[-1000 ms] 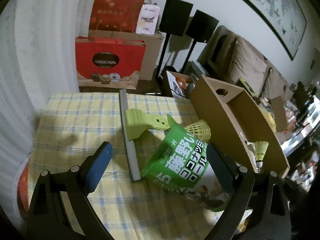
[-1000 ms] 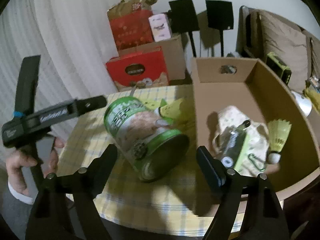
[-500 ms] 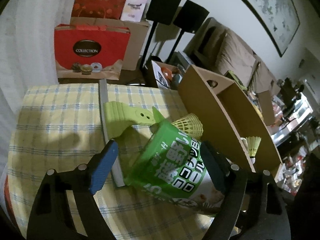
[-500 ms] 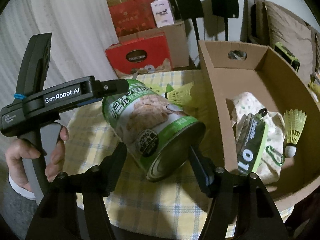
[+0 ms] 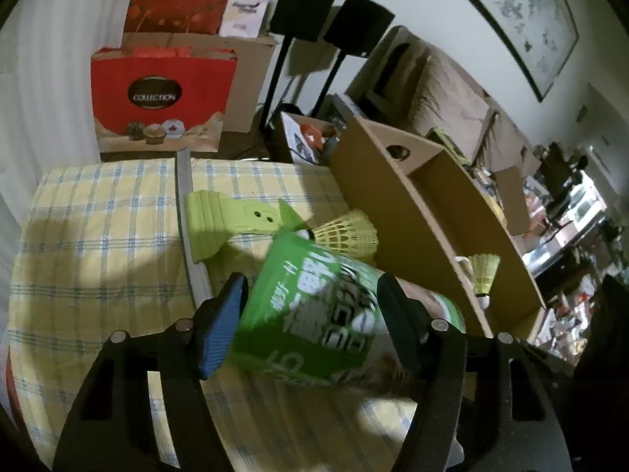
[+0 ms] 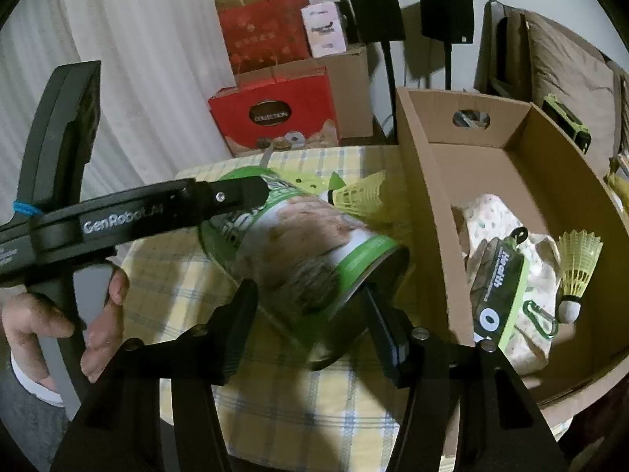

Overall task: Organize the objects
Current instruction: 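Grasp the green snack can from both sides with both grippers, then lift the snack can into the cardboard box and open both grippers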

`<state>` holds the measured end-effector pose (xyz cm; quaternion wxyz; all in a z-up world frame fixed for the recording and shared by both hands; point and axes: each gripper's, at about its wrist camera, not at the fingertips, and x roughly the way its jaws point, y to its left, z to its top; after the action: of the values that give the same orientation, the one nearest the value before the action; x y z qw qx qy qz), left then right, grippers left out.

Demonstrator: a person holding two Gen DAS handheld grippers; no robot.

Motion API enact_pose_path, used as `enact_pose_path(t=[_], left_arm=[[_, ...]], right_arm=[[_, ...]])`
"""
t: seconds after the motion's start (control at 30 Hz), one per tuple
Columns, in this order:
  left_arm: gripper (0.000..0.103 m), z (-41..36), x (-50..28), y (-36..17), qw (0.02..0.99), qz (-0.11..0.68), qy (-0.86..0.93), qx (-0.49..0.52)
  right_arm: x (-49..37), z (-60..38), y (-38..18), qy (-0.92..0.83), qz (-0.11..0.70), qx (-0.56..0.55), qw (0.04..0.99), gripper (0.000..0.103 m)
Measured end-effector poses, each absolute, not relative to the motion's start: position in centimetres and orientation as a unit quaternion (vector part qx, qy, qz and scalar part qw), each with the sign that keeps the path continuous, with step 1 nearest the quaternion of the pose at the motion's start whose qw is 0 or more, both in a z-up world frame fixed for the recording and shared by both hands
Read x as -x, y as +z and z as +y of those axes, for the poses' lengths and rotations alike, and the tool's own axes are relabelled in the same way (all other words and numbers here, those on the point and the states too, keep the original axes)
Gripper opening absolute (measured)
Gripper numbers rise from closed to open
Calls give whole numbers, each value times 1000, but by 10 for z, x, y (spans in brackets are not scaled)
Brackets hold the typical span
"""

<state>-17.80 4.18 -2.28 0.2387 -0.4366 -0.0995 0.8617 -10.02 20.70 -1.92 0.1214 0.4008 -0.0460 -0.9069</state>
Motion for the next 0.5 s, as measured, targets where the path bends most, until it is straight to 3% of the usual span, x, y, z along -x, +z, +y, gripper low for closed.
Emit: enact_pose_path(t=[0.5], left_arm=[[64, 42, 149, 18, 241, -96, 875, 410]], right_arm=[[92, 214, 19, -919, -40, -371, 128, 57]])
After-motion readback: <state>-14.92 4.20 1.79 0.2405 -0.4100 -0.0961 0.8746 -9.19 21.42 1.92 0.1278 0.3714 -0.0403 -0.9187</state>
